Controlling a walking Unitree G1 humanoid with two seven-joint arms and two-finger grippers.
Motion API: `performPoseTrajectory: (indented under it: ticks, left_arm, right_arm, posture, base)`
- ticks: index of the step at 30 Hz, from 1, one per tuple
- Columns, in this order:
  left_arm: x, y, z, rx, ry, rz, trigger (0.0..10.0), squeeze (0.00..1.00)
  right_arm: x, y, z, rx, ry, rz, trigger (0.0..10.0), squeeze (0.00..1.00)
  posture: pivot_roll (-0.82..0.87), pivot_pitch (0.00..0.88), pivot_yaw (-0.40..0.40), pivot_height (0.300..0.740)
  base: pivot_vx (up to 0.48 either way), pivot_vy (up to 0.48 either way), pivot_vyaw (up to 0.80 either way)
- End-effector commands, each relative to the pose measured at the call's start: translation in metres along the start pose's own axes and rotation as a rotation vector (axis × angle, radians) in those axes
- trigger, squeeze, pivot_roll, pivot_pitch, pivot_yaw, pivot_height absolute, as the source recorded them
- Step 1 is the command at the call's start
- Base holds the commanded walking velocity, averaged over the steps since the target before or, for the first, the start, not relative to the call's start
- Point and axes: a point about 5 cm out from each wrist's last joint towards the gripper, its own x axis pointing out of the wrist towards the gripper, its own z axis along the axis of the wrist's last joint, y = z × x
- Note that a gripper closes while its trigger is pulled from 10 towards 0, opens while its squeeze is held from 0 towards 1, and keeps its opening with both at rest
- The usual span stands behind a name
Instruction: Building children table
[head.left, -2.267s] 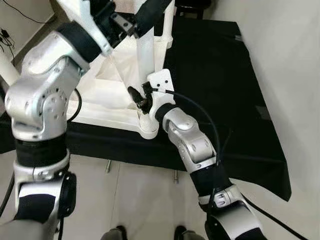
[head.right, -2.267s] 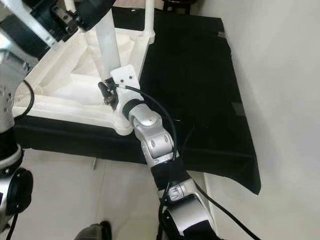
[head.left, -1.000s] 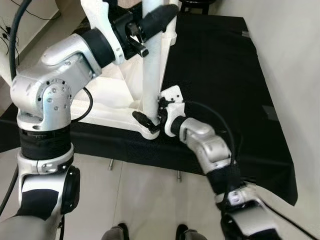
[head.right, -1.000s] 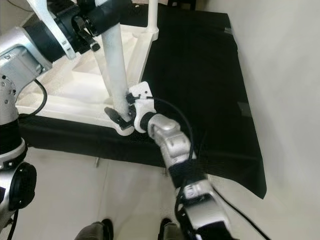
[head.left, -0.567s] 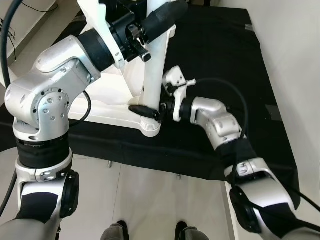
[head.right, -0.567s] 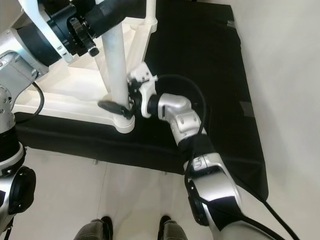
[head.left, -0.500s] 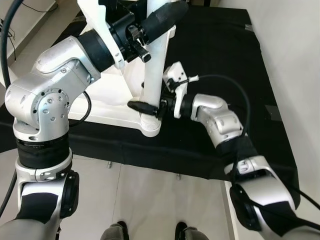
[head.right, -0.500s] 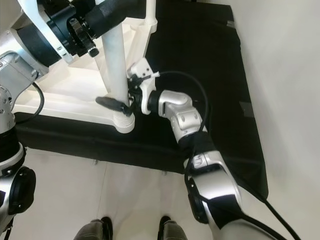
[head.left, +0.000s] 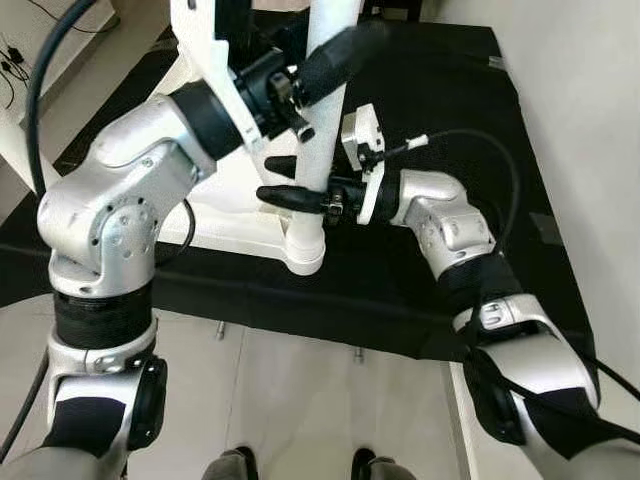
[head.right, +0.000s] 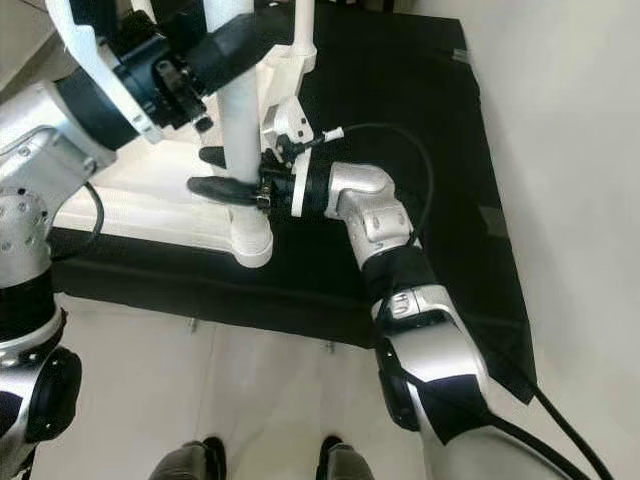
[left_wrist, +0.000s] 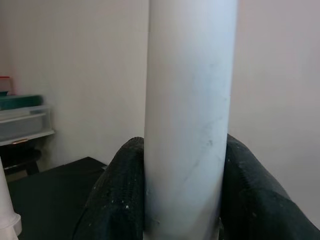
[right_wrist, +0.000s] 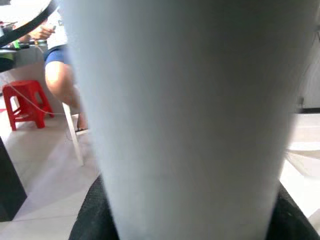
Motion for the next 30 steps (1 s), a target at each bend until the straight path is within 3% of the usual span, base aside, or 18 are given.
performPoseTrajectory:
  ticks: [1, 2, 8, 9, 10, 11, 12, 16, 17, 20, 22, 24, 25, 27, 30]
  left_arm:
    - [0.009, -0.015, -0.043, -0.135, 0.165, -0.081, 0.0, 0.00]
    - [0.015, -0.019, -0.043, -0.134, 0.160, -0.080, 0.0, 0.00]
    - [0.017, -0.024, -0.040, -0.129, 0.152, -0.076, 0.0, 0.00]
    - [0.015, -0.025, -0.037, -0.123, 0.143, -0.056, 1.6, 0.00]
    - [0.015, -0.025, -0.037, -0.123, 0.143, -0.056, 1.6, 0.00]
    - [0.010, -0.024, -0.033, -0.120, 0.132, -0.033, 10.0, 1.00]
    - [0.000, -0.014, -0.026, -0.105, 0.113, 0.026, 10.0, 1.00]
    - [-0.006, -0.007, -0.023, -0.102, 0.104, 0.062, 10.0, 1.00]
    - [-0.009, -0.001, -0.023, -0.092, 0.113, 0.053, 10.0, 0.00]
    - [-0.015, 0.005, -0.024, -0.083, 0.122, 0.047, 10.0, 0.00]
    - [-0.028, 0.020, -0.022, -0.085, 0.128, 0.067, 10.0, 0.00]
    - [-0.032, 0.024, -0.022, -0.086, 0.129, 0.074, 10.0, 0.00]
    - [-0.034, 0.024, -0.021, -0.084, 0.132, 0.079, 10.0, 0.00]
    - [-0.030, 0.019, -0.022, -0.080, 0.136, 0.081, 10.0, 0.00]
    - [-0.029, 0.018, -0.022, -0.080, 0.139, 0.085, 10.0, 0.00]
  right_arm:
    - [0.012, 0.005, 0.001, 0.009, 0.002, 0.069, 0.0, 0.00]
    - [0.014, 0.005, -0.002, 0.005, 0.025, 0.070, 0.0, 0.00]
    - [0.015, 0.004, -0.008, 0.000, 0.059, 0.044, 0.0, 0.00]
    - [0.016, 0.002, -0.011, 0.000, 0.081, 0.015, 0.0, 0.00]
    - [0.016, 0.002, -0.011, 0.000, 0.081, 0.015, 0.0, 0.00]
    - [0.017, 0.001, -0.014, 0.003, 0.095, -0.014, 0.0, 0.00]
    - [0.016, -0.001, -0.019, 0.013, 0.105, -0.060, 0.0, 0.00]
    - [0.015, -0.001, -0.021, 0.018, 0.105, -0.076, 0.0, 0.00]
    - [0.015, 0.001, -0.023, 0.017, 0.104, -0.077, 0.0, 0.00]
    - [0.014, 0.003, -0.024, 0.018, 0.103, -0.082, 0.0, 0.00]
    - [0.012, 0.005, -0.033, 0.033, 0.154, -0.150, 0.0, 0.00]
    - [0.012, 0.005, -0.037, 0.042, 0.179, -0.186, 0.0, 0.00]
    - [0.011, 0.006, -0.043, 0.048, 0.217, -0.250, 0.0, 0.00]
    - [0.006, 0.001, -0.061, 0.084, 0.308, -0.546, 0.0, 0.00]
    - [0.004, 0.007, -0.070, 0.116, 0.340, -0.642, 0.0, 0.00]
  posture:
    - [0.01, 0.212, -0.032, 0.740]
    - [0.01, 0.214, -0.034, 0.740]
    - [0.00, 0.214, -0.035, 0.740]
    - [0.00, 0.217, -0.036, 0.740]
    - [0.00, 0.217, -0.036, 0.740]
    - [0.00, 0.217, -0.037, 0.740]
    - [0.00, 0.221, -0.037, 0.740]
    - [0.00, 0.221, -0.037, 0.740]
    - [0.00, 0.221, -0.037, 0.740]
    - [0.00, 0.223, -0.035, 0.740]
    - [0.00, 0.224, -0.037, 0.740]
    - [0.00, 0.224, -0.037, 0.740]
    - [-0.01, 0.225, -0.040, 0.740]
    - [-0.01, 0.224, -0.046, 0.740]
    - [-0.01, 0.223, -0.046, 0.740]
  base:
    - [0.000, 0.000, 0.00]
    - [0.000, 0.000, 0.00]
    - [0.000, 0.000, 0.00]
    - [0.000, 0.000, 0.00]
    - [0.000, 0.000, 0.00]
    - [0.000, 0.000, 0.00]
    - [0.000, 0.000, 0.00]
    - [0.000, 0.000, 0.00]
    - [0.000, 0.000, 0.00]
    - [0.000, 0.000, 0.00]
    - [0.000, 0.000, 0.00]
    - [0.000, 0.000, 0.00]
    - [0.000, 0.000, 0.00]
    - [0.000, 0.000, 0.00]
    - [0.000, 0.000, 0.00]
